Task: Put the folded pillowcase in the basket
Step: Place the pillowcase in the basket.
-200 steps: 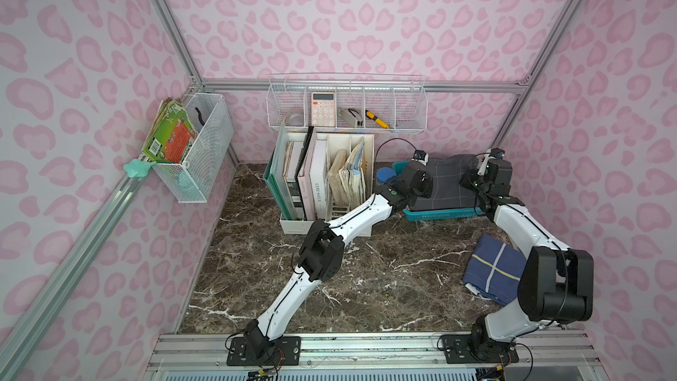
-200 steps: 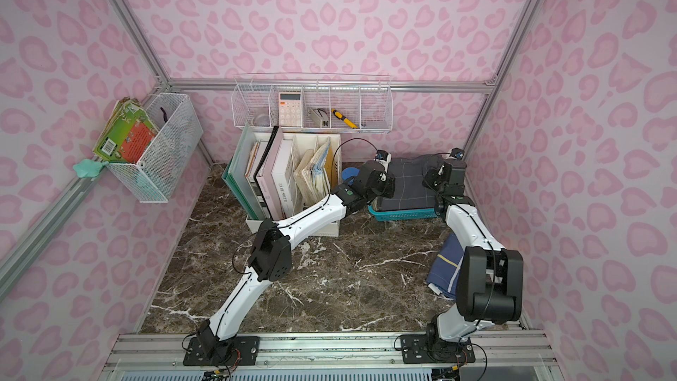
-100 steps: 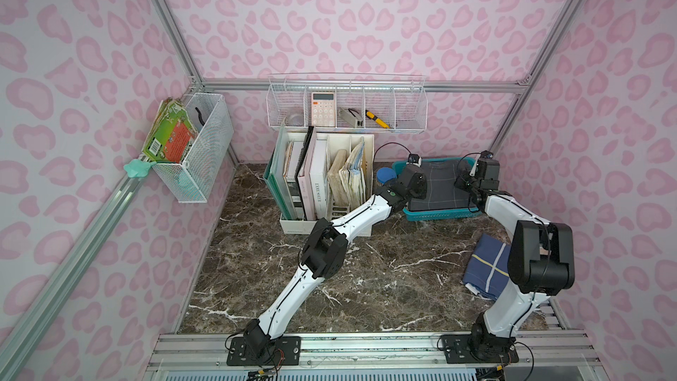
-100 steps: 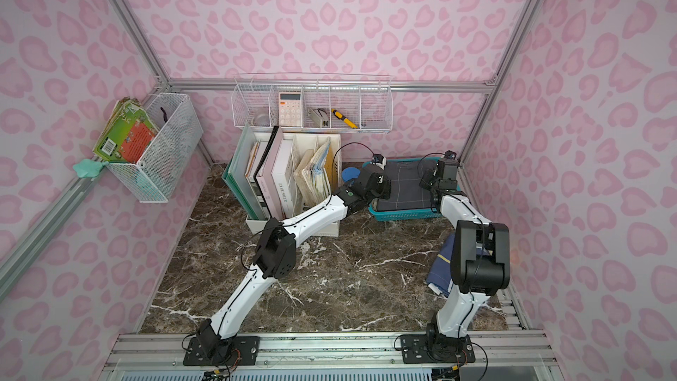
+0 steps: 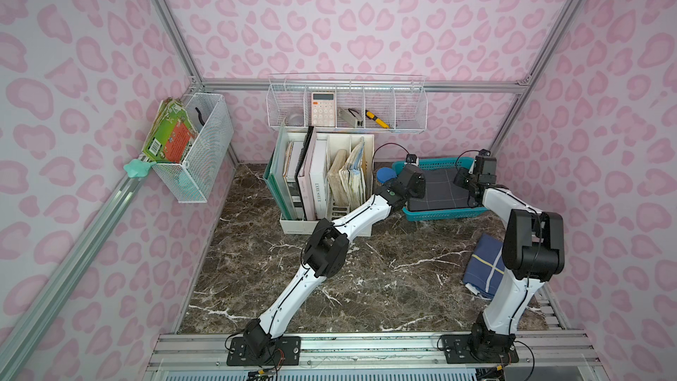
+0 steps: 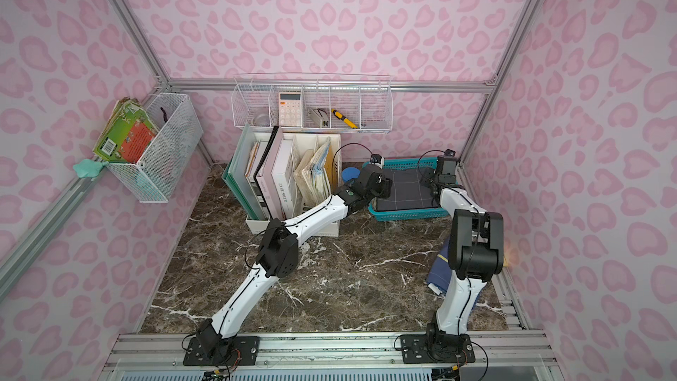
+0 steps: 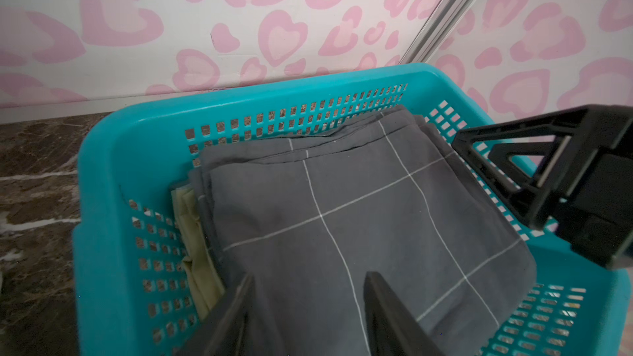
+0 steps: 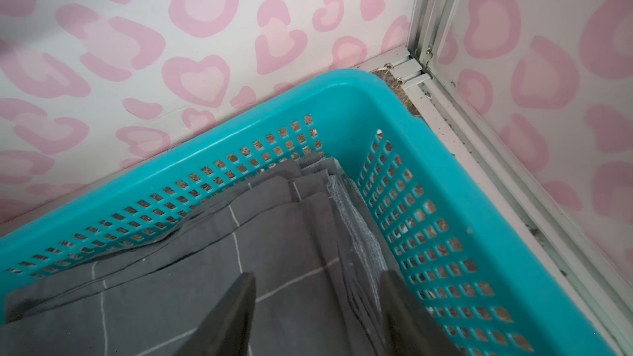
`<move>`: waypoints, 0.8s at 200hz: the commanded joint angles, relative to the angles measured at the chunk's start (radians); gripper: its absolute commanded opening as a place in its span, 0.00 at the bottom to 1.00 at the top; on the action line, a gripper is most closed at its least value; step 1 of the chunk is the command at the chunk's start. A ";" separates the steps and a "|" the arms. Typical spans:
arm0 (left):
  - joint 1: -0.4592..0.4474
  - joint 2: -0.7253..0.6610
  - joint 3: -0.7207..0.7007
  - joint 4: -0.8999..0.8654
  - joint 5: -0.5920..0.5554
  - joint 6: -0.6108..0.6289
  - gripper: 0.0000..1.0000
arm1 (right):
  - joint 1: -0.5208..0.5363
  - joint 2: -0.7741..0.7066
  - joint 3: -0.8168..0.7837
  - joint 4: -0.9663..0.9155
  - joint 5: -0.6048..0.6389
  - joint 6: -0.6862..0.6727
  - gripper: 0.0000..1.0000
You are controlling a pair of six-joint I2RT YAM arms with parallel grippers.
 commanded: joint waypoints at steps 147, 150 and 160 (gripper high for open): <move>-0.175 -0.599 -0.592 0.232 -0.025 0.197 0.86 | 0.011 -0.643 -0.316 -0.203 0.120 0.134 0.87; -0.179 -0.615 -0.608 0.236 -0.032 0.199 0.87 | 0.011 -0.651 -0.320 -0.212 0.120 0.134 0.87; -0.193 -0.665 -0.673 0.246 -0.052 0.203 0.88 | 0.011 -0.675 -0.335 -0.235 0.124 0.133 0.87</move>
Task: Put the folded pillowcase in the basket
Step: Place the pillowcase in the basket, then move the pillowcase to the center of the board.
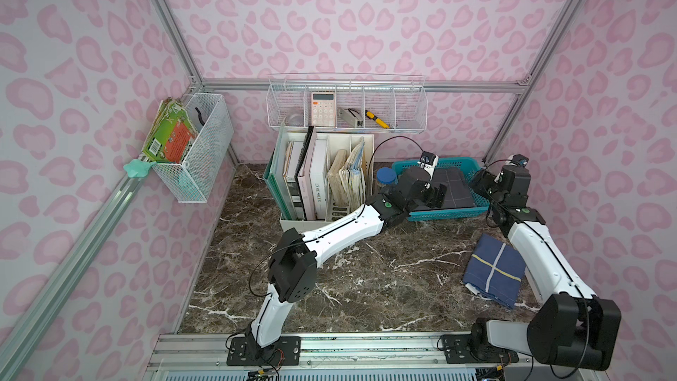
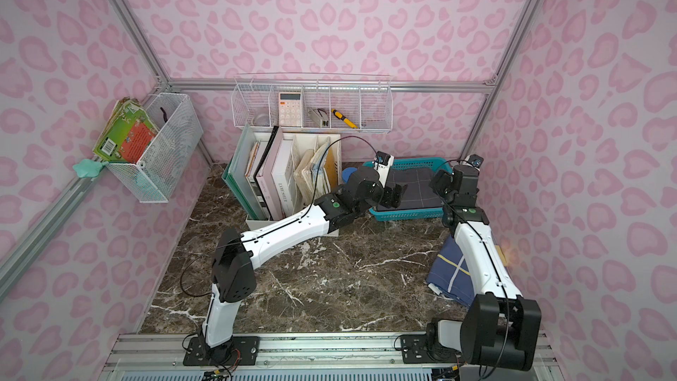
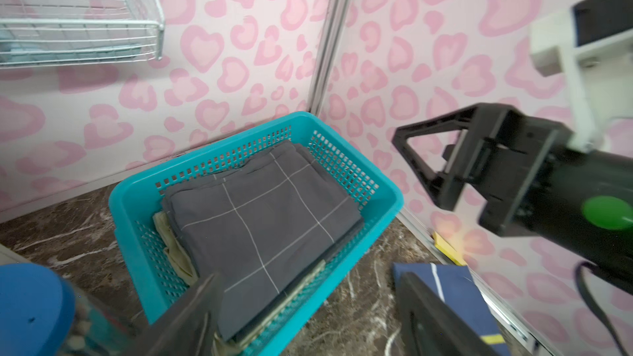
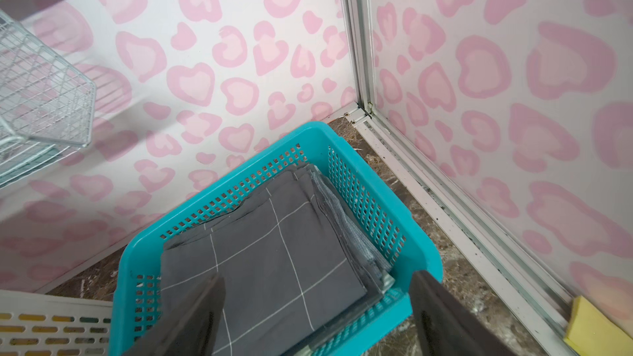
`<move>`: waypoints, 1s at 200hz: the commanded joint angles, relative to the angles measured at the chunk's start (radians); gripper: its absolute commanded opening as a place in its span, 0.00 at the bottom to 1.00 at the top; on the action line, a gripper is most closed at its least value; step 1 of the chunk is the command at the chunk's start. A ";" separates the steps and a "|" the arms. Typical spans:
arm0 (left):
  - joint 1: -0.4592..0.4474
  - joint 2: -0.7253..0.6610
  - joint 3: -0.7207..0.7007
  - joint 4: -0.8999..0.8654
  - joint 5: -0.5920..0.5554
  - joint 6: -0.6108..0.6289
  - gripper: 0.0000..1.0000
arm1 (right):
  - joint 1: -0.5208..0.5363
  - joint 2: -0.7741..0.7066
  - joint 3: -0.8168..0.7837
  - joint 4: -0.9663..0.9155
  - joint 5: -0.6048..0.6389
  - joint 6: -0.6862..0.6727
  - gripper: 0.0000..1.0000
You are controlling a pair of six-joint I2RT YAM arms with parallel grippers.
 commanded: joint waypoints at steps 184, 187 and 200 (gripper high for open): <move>-0.054 -0.827 -1.059 -0.240 -0.353 -0.368 0.99 | -0.017 0.021 -0.417 -0.198 -0.002 0.141 0.91; -0.053 -0.834 -1.066 -0.241 -0.354 -0.372 0.99 | -0.018 0.027 -0.419 -0.196 -0.005 0.141 0.91; -0.048 -0.858 -1.101 -0.246 -0.359 -0.387 0.99 | -0.017 0.051 -0.437 -0.181 -0.032 0.147 0.91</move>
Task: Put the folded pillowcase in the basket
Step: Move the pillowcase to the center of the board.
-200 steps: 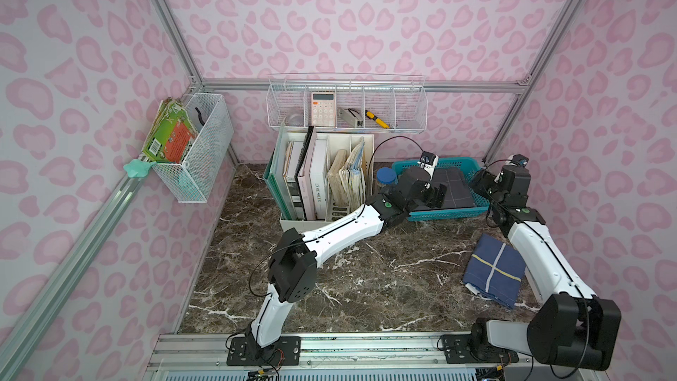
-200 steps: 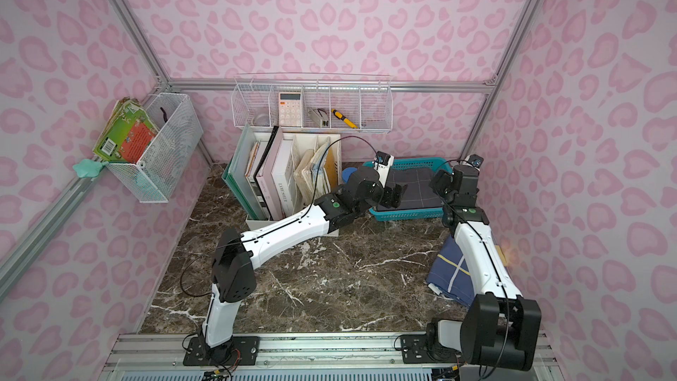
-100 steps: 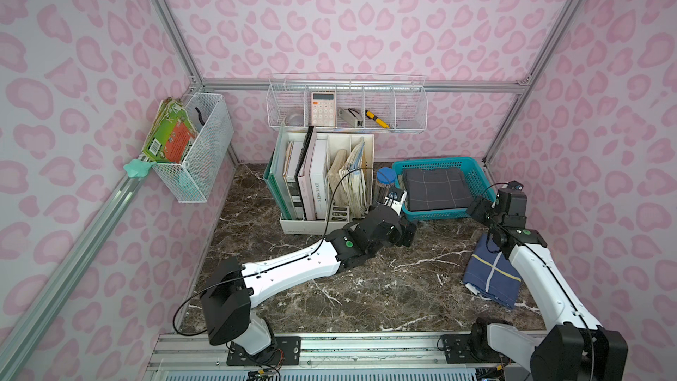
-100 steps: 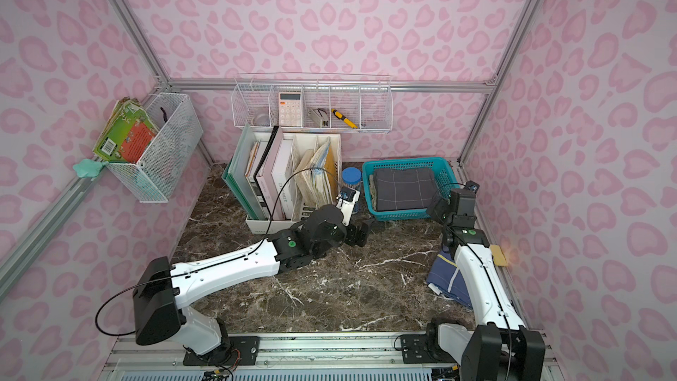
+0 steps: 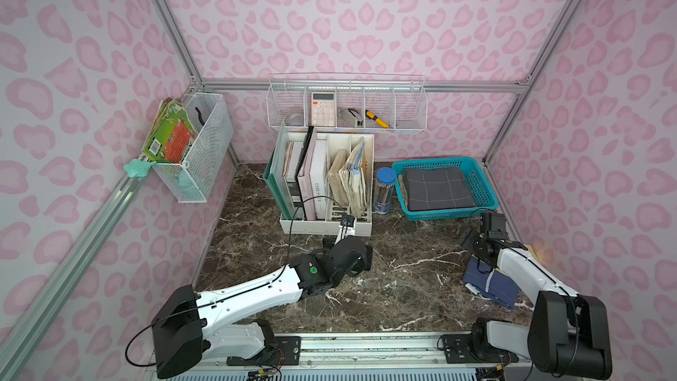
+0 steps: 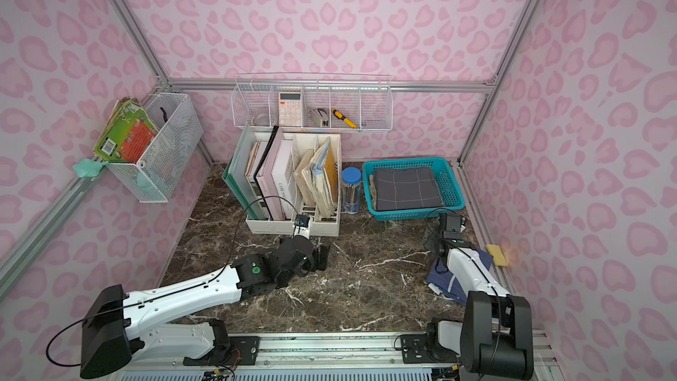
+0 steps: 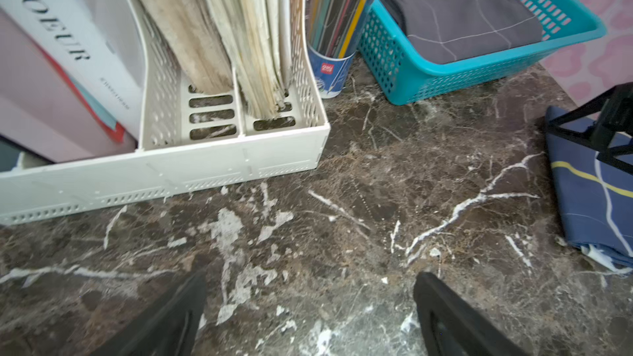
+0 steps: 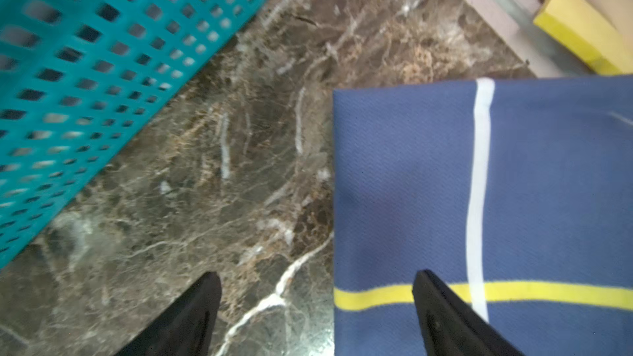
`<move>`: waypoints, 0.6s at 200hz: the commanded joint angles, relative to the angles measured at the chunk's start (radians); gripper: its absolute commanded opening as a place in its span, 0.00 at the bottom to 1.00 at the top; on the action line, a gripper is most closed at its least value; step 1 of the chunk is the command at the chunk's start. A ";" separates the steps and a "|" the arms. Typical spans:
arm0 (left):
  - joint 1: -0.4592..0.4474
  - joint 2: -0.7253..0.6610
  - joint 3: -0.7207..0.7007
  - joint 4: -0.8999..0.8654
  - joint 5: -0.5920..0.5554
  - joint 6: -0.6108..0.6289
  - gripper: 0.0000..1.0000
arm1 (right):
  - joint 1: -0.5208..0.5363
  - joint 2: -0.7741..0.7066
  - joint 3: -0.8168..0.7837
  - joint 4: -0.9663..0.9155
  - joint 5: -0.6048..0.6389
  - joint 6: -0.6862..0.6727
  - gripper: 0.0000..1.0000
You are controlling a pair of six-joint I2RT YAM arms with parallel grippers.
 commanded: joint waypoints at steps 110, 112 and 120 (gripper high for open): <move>0.056 -0.094 -0.152 -0.060 -0.062 -0.119 0.99 | 0.495 0.141 -0.014 0.061 -0.043 0.266 0.91; 0.057 -0.094 -0.152 -0.060 -0.061 -0.119 0.99 | 0.505 0.143 -0.010 0.061 -0.044 0.275 0.91; 0.058 -0.093 -0.156 -0.061 -0.058 -0.122 0.99 | 0.545 0.150 0.004 0.063 -0.047 0.293 0.91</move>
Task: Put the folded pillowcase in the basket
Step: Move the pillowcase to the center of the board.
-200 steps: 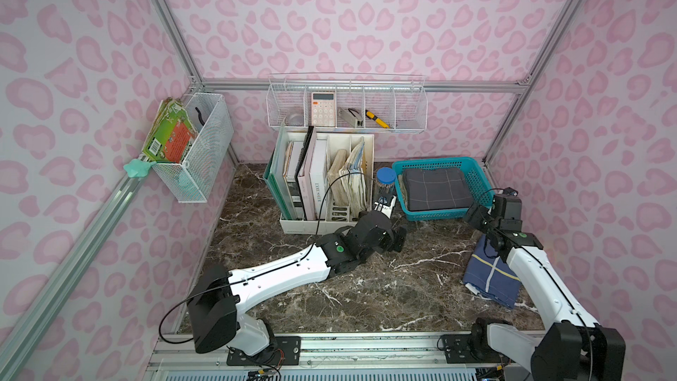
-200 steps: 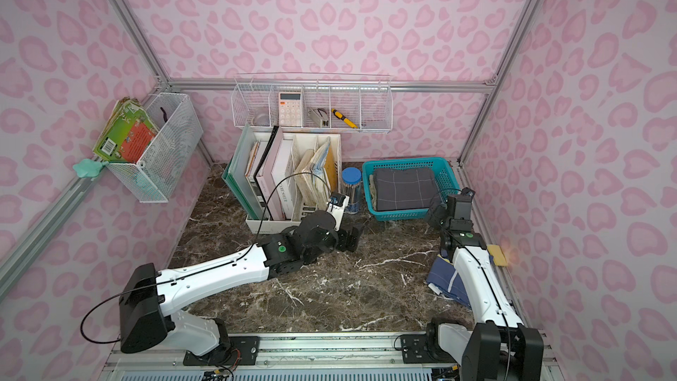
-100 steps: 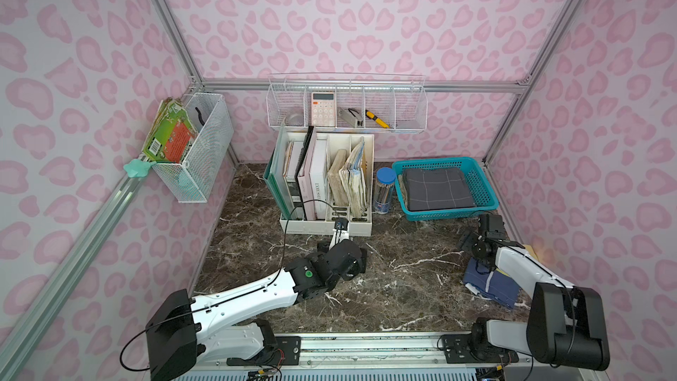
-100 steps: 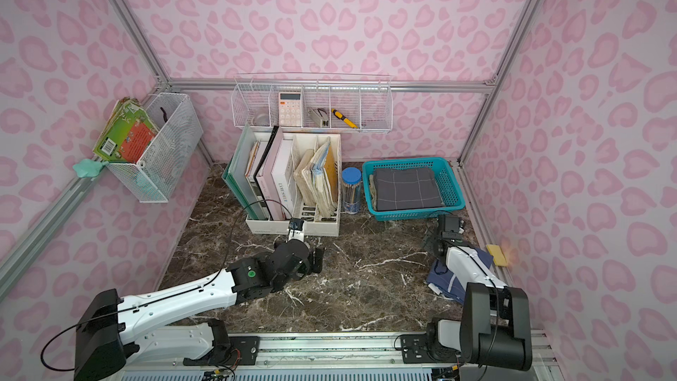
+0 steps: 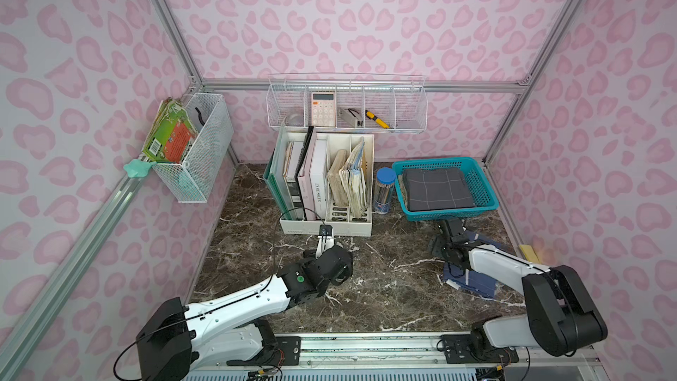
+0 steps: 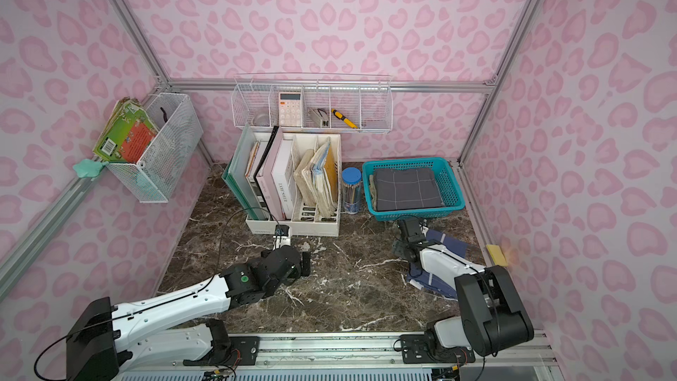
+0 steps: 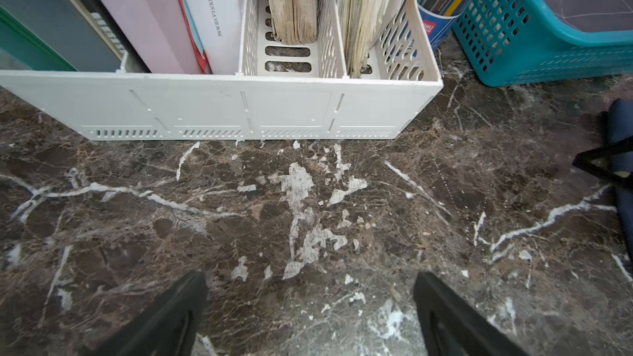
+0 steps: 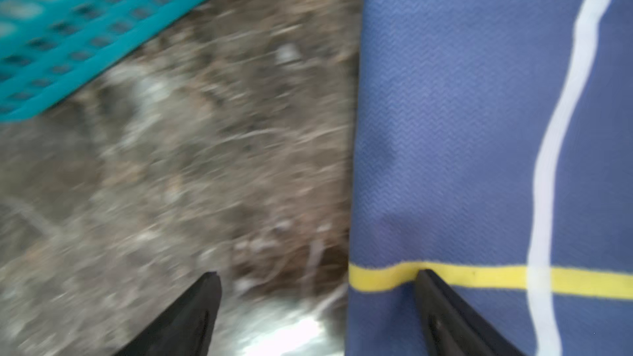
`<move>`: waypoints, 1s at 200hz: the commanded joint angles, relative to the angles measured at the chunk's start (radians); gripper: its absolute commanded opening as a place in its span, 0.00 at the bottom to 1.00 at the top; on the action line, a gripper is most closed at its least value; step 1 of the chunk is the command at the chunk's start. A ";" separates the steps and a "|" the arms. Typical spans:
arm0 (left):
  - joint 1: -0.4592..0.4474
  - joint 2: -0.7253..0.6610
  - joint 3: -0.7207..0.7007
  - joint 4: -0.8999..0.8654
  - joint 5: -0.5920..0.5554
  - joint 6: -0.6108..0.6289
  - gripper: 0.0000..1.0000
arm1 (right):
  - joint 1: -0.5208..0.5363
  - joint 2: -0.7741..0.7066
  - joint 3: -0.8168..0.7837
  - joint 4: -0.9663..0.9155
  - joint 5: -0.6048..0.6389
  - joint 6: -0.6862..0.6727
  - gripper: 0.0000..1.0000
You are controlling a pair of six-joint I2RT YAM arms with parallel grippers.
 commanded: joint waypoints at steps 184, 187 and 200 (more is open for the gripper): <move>0.009 0.041 0.008 -0.033 0.024 -0.035 0.99 | 0.040 0.122 0.146 -0.085 -0.038 -0.155 0.84; 0.009 0.041 0.006 -0.035 0.022 -0.036 0.99 | 0.049 0.128 0.147 -0.082 -0.042 -0.156 0.84; 0.010 0.034 0.003 -0.040 0.015 -0.042 0.99 | 0.099 0.141 0.145 -0.058 -0.064 -0.169 0.82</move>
